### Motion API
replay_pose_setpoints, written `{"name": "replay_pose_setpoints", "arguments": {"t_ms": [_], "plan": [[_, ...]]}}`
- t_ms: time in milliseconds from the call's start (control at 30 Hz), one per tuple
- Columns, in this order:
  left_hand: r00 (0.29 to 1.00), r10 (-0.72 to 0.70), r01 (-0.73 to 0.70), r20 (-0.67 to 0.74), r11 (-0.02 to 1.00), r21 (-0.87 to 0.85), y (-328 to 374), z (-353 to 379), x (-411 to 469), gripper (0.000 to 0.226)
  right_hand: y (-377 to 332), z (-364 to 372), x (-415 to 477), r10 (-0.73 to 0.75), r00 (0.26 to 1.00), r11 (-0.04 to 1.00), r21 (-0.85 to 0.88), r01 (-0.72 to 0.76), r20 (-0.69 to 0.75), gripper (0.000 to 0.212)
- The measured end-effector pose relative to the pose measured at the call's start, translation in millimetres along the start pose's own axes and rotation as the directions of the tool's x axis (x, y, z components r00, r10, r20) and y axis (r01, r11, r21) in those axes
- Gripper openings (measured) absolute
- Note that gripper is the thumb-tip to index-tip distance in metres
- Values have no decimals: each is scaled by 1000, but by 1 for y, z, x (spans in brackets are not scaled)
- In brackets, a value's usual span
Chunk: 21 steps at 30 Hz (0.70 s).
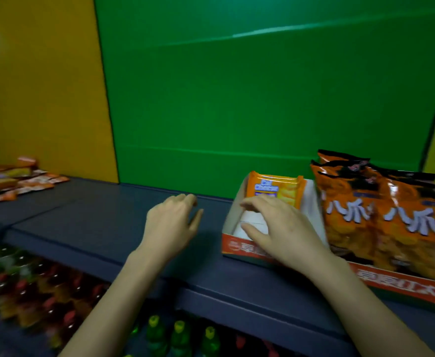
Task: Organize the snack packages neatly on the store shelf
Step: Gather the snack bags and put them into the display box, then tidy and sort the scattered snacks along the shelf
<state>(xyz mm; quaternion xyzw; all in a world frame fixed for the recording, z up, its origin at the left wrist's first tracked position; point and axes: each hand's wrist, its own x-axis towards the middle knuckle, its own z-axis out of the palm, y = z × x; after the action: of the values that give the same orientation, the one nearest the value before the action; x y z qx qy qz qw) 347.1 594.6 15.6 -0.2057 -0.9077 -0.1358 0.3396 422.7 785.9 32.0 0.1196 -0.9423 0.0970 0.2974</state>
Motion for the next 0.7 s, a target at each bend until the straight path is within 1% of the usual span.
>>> {"name": "replay_pose_setpoints", "arguments": {"t_ms": [167, 267, 333, 433, 533, 700], "plan": [[993, -101, 95, 56, 990, 109, -99, -32, -27, 33, -77, 52, 45, -108, 986, 994, 29, 106, 129, 40], [984, -154, 135, 90, 974, 184, -160, -56, -44, 34, -132, 83, 71, -139, 977, 989, 83, 126, 164, 39], [980, -179, 156, 91, 964, 216, -201, -72, -58, 34, -170, 102, 85, -162, 973, 983, 114, 144, 162, 39], [973, -208, 175, 100, 948, 266, -259, -93, -81, 34, -229, 133, 107, -185, 969, 974, 163, 158, 166, 38], [967, -229, 188, 111, 936, 297, -301, -106, -96, 33, -269, 158, 122, -198, 964, 967, 193, 164, 177, 38], [949, -295, 247, 111, 914, 322, -366, -129, -115, 30, -332, 193, 154, -178, 958, 963, 242, 122, 224, 38]]}}
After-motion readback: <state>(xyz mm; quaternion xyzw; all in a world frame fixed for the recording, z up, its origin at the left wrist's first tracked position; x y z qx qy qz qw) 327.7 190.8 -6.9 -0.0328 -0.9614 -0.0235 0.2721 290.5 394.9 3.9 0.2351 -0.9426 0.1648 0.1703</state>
